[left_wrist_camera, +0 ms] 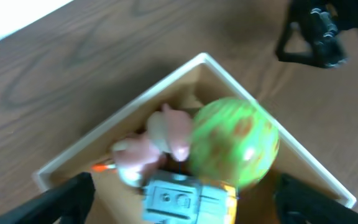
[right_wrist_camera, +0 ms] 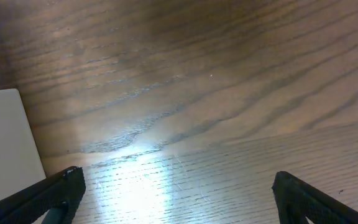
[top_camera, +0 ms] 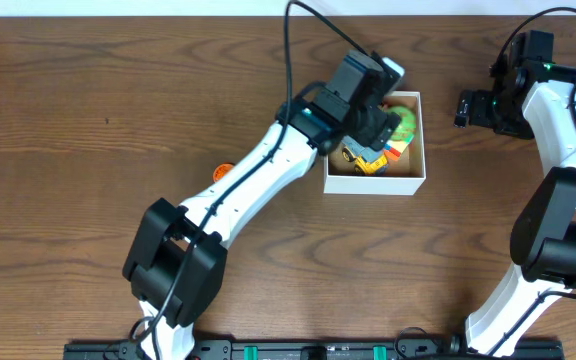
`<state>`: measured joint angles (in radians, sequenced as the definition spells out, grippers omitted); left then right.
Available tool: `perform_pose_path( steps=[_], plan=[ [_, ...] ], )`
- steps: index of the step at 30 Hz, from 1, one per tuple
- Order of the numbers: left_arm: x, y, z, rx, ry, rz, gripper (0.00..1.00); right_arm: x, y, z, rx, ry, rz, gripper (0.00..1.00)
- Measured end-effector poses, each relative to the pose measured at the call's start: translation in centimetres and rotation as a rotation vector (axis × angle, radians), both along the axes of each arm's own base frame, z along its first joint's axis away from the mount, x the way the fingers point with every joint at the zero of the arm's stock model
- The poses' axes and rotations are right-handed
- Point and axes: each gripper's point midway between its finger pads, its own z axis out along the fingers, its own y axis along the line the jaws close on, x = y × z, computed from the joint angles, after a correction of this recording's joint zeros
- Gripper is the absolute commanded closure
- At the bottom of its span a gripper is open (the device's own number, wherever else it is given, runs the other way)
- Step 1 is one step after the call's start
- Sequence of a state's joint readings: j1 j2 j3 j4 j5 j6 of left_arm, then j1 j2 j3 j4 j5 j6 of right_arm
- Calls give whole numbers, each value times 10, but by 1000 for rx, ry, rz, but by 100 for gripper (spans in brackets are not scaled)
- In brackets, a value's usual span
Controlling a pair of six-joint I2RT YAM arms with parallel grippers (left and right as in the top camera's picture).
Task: Pack container
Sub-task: 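Withdraw the left gripper back toward the orange toy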
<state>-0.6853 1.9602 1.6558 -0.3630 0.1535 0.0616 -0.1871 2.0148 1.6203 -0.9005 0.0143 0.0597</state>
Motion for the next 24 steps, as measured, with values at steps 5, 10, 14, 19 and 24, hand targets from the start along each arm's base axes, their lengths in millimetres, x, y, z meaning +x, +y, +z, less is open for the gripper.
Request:
perform_pose_path(
  steps=[5,10,14,19,24],
  plan=[
    [10,19,-4,17,18,40,3,0,0,0,0,0,0,1],
    [13,43,-16,59,75,80,2,0,0,0,0,0,0,1],
    [22,77,-24,90,125,145,2,0,0,0,0,0,0,1],
    [47,152,-15,105,153,376,2,0,0,0,0,0,0,1],
    [49,260,2,93,235,692,2,0,0,0,0,0,0,1]
  ],
)
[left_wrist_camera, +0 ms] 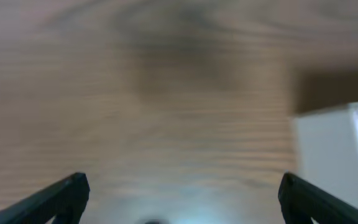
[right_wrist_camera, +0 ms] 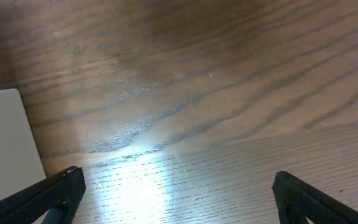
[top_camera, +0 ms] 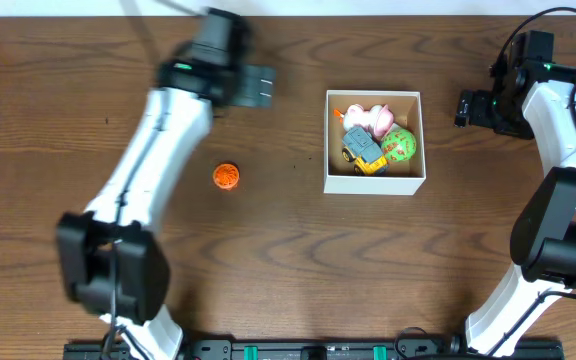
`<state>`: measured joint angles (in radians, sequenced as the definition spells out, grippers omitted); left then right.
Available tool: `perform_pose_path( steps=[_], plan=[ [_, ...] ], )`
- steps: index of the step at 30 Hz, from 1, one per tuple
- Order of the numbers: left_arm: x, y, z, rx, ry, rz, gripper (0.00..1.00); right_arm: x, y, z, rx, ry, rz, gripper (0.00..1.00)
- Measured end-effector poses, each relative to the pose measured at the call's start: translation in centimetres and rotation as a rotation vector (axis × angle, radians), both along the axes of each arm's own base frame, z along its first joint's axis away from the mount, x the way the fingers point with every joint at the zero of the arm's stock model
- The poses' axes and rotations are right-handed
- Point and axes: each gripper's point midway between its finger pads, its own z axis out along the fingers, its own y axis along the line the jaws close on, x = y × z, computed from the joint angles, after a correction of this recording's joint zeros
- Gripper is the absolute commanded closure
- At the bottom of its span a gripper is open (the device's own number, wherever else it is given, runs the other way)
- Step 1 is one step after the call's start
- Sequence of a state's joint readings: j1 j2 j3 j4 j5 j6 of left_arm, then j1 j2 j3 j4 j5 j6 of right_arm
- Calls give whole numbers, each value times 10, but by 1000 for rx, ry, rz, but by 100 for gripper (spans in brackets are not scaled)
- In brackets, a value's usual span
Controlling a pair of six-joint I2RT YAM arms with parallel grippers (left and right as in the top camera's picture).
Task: Pack container
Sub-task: 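Withdraw the left gripper back toward the orange toy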
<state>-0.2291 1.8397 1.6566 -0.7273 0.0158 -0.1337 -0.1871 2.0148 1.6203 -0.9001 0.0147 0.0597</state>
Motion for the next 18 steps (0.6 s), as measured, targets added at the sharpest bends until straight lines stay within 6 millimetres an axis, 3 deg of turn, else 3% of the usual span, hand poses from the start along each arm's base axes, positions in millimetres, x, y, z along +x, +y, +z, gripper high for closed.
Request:
perform_pose_path(
  steps=[3,8,13,18],
  plan=[
    [-8,56,-3,-12,61,182,2,0,0,0,0,0,0,1],
    [-19,106,-16,-53,124,375,2,0,0,0,0,0,0,1],
    [-29,125,-28,-81,169,453,2,0,0,0,0,0,0,1],
    [-36,118,-38,-115,207,449,2,0,0,0,0,0,0,1]
  ],
)
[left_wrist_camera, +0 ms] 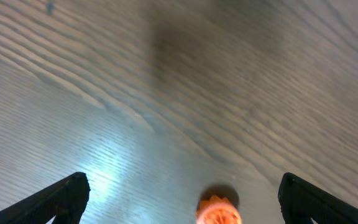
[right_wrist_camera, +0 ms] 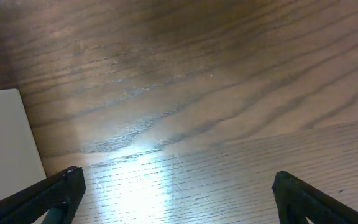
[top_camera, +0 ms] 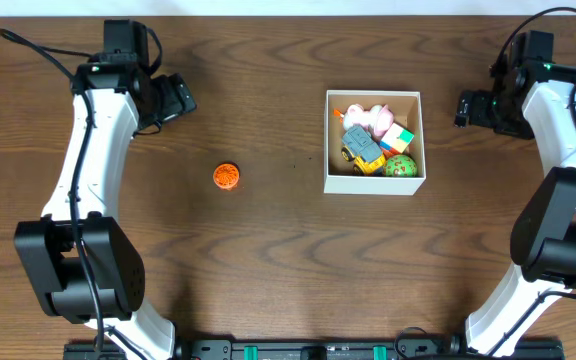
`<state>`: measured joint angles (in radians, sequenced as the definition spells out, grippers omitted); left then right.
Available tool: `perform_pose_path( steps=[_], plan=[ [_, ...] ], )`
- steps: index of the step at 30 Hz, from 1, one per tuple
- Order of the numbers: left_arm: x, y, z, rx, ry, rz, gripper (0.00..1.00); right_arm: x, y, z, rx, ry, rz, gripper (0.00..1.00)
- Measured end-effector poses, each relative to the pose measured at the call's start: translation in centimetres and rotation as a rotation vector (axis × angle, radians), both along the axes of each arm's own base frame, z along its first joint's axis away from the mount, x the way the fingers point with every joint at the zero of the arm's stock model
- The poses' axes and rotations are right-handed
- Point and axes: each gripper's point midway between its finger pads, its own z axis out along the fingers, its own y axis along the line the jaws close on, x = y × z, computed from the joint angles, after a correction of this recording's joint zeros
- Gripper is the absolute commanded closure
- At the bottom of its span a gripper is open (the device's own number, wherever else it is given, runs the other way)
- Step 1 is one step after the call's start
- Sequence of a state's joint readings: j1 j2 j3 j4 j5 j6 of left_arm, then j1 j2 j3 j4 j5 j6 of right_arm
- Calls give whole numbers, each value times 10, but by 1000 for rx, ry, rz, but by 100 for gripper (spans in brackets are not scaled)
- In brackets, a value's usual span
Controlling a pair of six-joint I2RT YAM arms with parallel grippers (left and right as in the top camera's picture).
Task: Pack container
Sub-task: 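Withdraw the left gripper back toward the orange toy, then lower the left gripper onto the orange toy and grasp it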
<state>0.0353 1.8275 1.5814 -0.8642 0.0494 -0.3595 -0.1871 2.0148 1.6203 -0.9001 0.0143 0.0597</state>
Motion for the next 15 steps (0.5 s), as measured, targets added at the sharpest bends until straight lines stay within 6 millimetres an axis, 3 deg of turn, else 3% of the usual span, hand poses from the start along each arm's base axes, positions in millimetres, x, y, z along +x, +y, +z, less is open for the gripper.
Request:
perform_pose_path(
  steps=[9,15],
  plan=[
    [-35,-24,-35,-122,143,-34,2,0,0,0,0,0,0,1],
    [-49,-43,-43,-113,195,-138,2,0,0,0,0,0,0,1]
  ],
)
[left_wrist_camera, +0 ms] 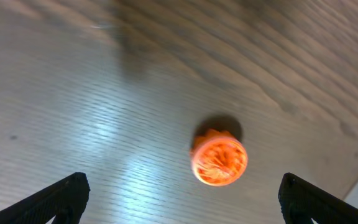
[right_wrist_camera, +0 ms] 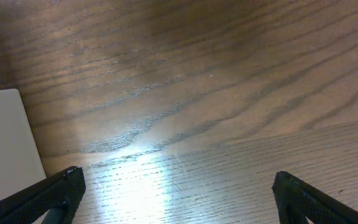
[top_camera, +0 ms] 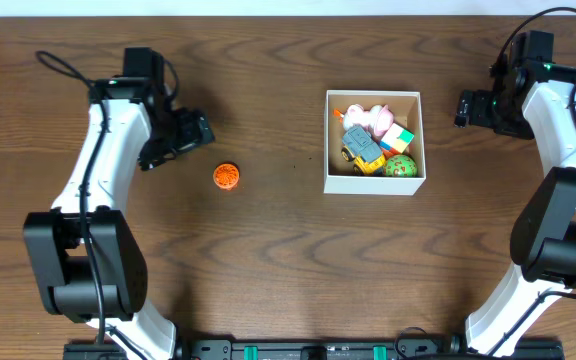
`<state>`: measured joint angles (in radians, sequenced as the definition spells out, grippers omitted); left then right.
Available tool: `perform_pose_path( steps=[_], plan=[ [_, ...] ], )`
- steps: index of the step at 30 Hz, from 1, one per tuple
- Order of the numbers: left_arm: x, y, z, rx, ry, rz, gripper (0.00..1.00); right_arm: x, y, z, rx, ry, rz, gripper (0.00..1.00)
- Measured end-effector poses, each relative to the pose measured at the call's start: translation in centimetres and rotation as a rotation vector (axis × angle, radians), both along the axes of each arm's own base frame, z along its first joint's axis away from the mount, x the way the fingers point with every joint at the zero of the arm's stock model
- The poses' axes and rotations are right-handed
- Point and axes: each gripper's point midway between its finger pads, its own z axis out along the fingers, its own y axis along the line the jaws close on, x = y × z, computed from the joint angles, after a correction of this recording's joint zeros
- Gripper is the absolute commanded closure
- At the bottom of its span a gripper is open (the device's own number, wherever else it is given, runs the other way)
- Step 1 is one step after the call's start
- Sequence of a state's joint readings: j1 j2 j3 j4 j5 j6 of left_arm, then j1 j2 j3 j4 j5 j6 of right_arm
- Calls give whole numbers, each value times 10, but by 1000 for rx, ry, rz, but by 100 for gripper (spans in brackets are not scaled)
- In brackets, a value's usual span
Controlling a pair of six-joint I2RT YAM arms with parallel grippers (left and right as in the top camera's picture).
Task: Pack container
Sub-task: 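Lower the left gripper onto the orange toy and grasp it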
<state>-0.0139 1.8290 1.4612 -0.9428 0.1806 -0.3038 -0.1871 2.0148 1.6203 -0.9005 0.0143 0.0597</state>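
Observation:
A white box [top_camera: 375, 183] sits right of the table's middle, holding a pink plush, a grey and yellow toy car, a coloured cube and a green ball [top_camera: 401, 166]. An orange ball [top_camera: 227, 176] lies on the wood to the left of it; the left wrist view shows this orange ball [left_wrist_camera: 219, 160] ahead of the fingers. My left gripper [top_camera: 193, 130] hovers up and left of it, open and empty. My right gripper [top_camera: 465, 107] is open to the right of the box, whose white wall [right_wrist_camera: 5, 146] shows in its view.
Brown wooden table [top_camera: 288, 270] all around. The black rail [top_camera: 308, 350] runs along the front edge. Both arm bases stand near the front corners.
My left gripper has moved right and toward the front, closer to the orange ball, which now sits nearer the middle of its wrist view. The right arm has not moved.
My left gripper was over the box with the green ball under it. Then the arm had left the box and was up at the back left, the green ball lying in the box. It then stood farther left, and now nearer the orange ball.

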Motion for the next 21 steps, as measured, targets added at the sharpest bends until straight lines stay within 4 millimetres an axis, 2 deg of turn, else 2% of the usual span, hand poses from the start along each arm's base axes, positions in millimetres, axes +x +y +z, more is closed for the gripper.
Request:
perform_pose_path(
  steps=[5,8,11,17,21],
  plan=[
    [-5,-42,-1,36,-7,-160,2,0,0,0,0,0,0,1],
    [-11,-59,-3,70,-6,-223,2,0,0,0,0,0,0,1],
    [-18,-62,-10,91,14,-237,2,0,0,0,0,0,0,1],
    [-32,-53,-30,117,64,-210,2,0,0,0,0,0,0,1],
    [-30,-53,-38,118,55,-201,2,0,0,0,0,0,0,1]
  ],
)
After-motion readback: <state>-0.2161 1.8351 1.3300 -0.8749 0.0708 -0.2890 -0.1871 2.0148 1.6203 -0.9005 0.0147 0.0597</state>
